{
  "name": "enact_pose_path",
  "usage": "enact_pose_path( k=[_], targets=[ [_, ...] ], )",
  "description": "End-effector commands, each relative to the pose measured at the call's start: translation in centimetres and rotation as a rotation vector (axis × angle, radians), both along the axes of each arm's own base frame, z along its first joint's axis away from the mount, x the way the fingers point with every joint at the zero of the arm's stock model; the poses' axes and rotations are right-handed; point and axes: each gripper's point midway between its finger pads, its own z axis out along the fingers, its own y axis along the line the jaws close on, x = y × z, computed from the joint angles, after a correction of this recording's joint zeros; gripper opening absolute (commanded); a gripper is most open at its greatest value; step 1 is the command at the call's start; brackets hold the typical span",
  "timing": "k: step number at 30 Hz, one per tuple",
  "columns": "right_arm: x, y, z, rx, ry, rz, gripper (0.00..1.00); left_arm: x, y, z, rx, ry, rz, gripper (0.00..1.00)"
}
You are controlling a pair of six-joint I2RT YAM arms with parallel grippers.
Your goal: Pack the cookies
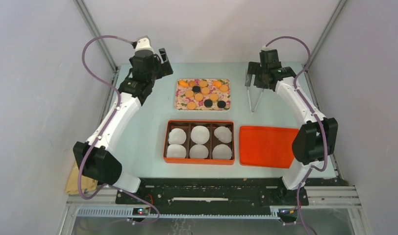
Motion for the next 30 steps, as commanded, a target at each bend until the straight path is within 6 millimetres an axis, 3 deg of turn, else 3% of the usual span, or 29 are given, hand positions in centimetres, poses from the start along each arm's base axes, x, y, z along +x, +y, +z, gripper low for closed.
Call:
enact_pose_path(
  k=[1,6,12,16,21,25,30],
  targets=[
    [0.3,-1.2,-1.9,0.015,0.062,-0.089,1.0,0.5,1.0,0.0,0.031,-0.002,0.041,0.98],
    [1.4,-1.0,-6.7,0.254,0.19,-0.107,1.0,0.7,0.6,-0.2,0.026,-0.003,0.026,0.98],
    [2.1,-1.4,-11.0,0.118,0.286,-0.128,1.0,0.9,0.9,-0.6,0.049,0.005,0.035,0.98],
    [2.6,-0.7,-11.1,0.101,0.257,-0.094,1.0,1.0,0.8,-0.8,0.048,0.01,0.034,0.98],
    [3.2,-0.8,-9.4,0.078,0.187,-0.072,1.0,1.0,0.8,-0.6,0.046,0.005,0.034,0.98],
    [3.8,-0.9,-10.7,0.106,0.237,-0.068,1.0,1.0,0.8,-0.7,0.045,0.008,0.032,0.98],
    [4.0,-2.6,-12.3,0.046,0.269,-0.133,1.0,0.8,0.9,-0.8,0.045,0.01,0.033,0.98]
  ],
)
